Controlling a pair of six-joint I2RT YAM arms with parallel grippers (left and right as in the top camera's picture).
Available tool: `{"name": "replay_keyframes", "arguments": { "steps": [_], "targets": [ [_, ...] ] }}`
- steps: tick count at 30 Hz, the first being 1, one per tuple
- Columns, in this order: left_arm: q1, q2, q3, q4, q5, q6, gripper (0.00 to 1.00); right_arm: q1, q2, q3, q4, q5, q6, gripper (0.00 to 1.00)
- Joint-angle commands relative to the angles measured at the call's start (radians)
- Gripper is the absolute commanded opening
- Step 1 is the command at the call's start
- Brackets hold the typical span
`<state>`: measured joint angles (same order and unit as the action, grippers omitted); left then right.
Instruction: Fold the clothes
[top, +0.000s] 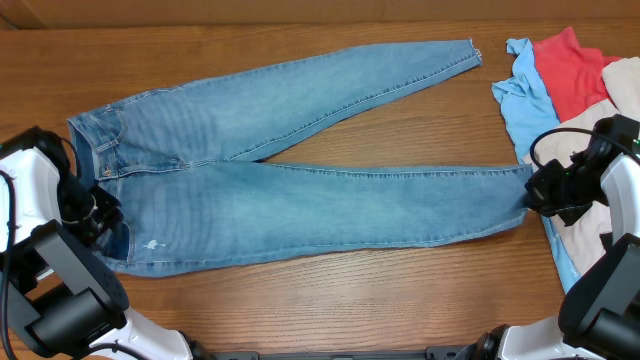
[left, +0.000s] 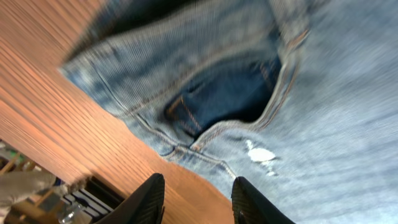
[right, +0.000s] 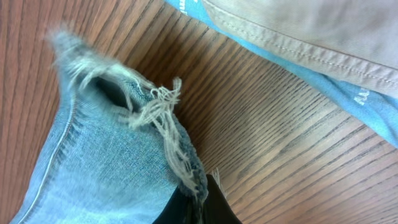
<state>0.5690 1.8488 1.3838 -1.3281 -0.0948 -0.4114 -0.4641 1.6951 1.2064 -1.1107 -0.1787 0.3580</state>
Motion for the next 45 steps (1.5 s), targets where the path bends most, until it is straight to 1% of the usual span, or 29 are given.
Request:
{"name": "replay_keyframes", "arguments": {
  "steps": [1,3,6,7,8,14,20,25,29,35,36,37,38,39,42,45],
  "targets": [
    [-0.002,-0.022,-0.086,-0.001,0.044,0.023,0.38,-0.001,-0.012,0.017,0.005,0.021,-0.018,0.04],
    [0.000,-0.056,-0.125,0.024,0.038,0.011,0.39,-0.001,-0.011,0.017,0.005,0.021,-0.018,0.04],
    [0.000,-0.165,-0.172,0.055,-0.061,-0.070,0.41,-0.001,-0.011,0.017,0.005,0.021,-0.018,0.04],
    [0.000,-0.181,-0.174,0.058,-0.080,-0.082,0.43,-0.001,-0.011,0.017,0.005,0.021,-0.018,0.04],
    [0.001,-0.204,-0.176,0.060,-0.107,-0.097,0.49,-0.001,-0.011,0.016,0.005,0.021,-0.018,0.04],
    [0.008,-0.224,-0.217,0.124,-0.145,-0.161,0.52,-0.001,-0.011,0.016,0.002,0.021,-0.025,0.05],
    [0.035,-0.224,-0.330,0.213,-0.156,-0.175,0.52,-0.001,-0.011,0.016,0.002,0.021,-0.025,0.05],
    [0.042,-0.224,-0.391,0.284,-0.201,-0.181,0.53,-0.001,-0.011,0.016,0.001,0.021,-0.025,0.05],
    [0.040,-0.224,-0.437,0.409,-0.201,-0.180,0.55,-0.001,-0.011,0.016,0.001,0.021,-0.025,0.05],
    [0.040,-0.217,-0.516,0.508,-0.188,-0.179,0.57,-0.001,-0.011,0.016,0.000,0.021,-0.025,0.05],
    [0.040,-0.217,-0.529,0.533,-0.187,-0.179,0.48,-0.001,-0.011,0.016,-0.001,0.020,-0.025,0.05],
    [0.040,-0.217,-0.529,0.538,-0.183,-0.175,0.34,-0.001,-0.011,0.016,-0.001,0.020,-0.025,0.05],
    [0.040,-0.217,-0.528,0.544,-0.169,-0.166,0.11,-0.001,-0.011,0.016,-0.001,0.020,-0.025,0.05],
    [0.040,-0.218,-0.518,0.539,-0.149,-0.156,0.04,-0.001,-0.011,0.016,-0.003,0.020,-0.025,0.04],
    [0.040,-0.230,-0.466,0.469,-0.136,-0.142,0.04,-0.001,-0.011,0.017,-0.011,0.019,-0.025,0.04],
    [0.040,-0.264,-0.363,0.340,-0.132,-0.150,0.04,-0.017,-0.012,0.038,-0.032,-0.014,-0.026,0.04]
  ]
}}
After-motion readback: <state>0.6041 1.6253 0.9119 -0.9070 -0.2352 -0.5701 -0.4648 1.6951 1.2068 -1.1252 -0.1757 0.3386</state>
